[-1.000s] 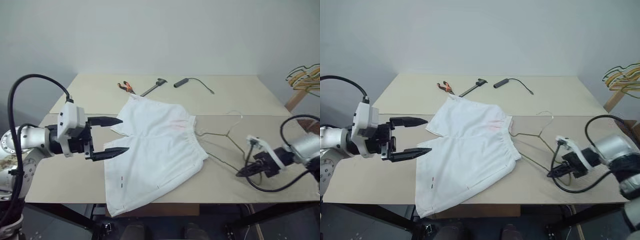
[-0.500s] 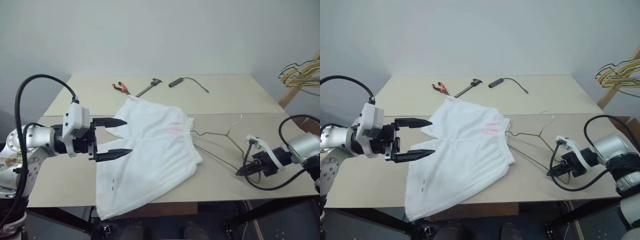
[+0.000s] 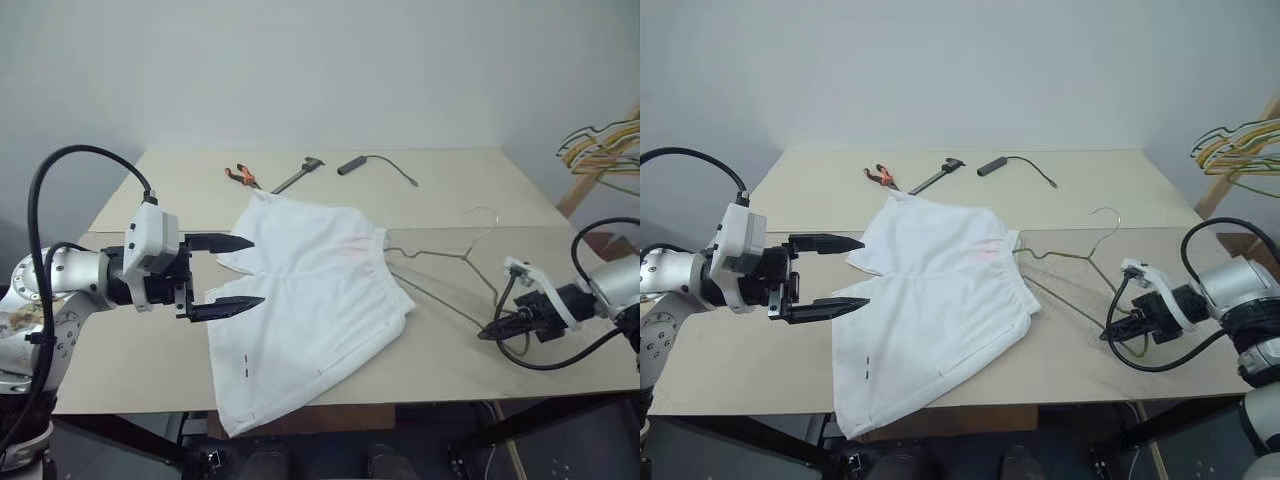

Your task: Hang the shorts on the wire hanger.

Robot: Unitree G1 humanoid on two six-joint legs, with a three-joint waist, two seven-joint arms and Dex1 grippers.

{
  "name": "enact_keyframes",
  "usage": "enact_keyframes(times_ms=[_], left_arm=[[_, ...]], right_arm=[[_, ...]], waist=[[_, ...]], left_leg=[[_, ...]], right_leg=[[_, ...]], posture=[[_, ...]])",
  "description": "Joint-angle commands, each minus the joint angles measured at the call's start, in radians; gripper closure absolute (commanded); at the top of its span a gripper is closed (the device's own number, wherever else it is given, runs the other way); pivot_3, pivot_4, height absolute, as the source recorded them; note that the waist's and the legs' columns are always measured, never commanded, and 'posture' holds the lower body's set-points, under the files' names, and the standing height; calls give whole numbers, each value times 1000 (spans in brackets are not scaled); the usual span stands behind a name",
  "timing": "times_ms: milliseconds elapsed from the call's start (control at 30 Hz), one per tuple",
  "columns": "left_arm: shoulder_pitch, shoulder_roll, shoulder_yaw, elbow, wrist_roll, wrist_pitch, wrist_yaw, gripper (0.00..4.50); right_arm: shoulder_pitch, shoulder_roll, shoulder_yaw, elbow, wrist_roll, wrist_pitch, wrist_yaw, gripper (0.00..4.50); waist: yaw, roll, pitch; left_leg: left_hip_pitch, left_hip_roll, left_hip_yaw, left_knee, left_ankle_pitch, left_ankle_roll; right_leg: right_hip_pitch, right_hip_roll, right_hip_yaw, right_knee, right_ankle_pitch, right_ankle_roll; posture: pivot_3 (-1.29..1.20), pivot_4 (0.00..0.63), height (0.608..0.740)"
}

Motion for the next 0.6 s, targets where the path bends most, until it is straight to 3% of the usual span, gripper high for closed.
enact_keyframes(times_ms=[33,600], left_arm=[[-14,5,13,-6,0,-17,3,22],[6,3,17,-21,-6,-14,5,22]], right_arm=[[-39,23,-31,28,-38,-30,54,4500],[-116,159,-101,174,-118,-44,19,4500]], waist=[[-1,0,0],[3,0,0]], left_leg=[[0,0,0,0,0,0],[0,0,-1,0,0,0]], right_leg=[[0,0,0,0,0,0],[0,0,0,0,0,0]], posture=[[103,0,740],[110,0,740]])
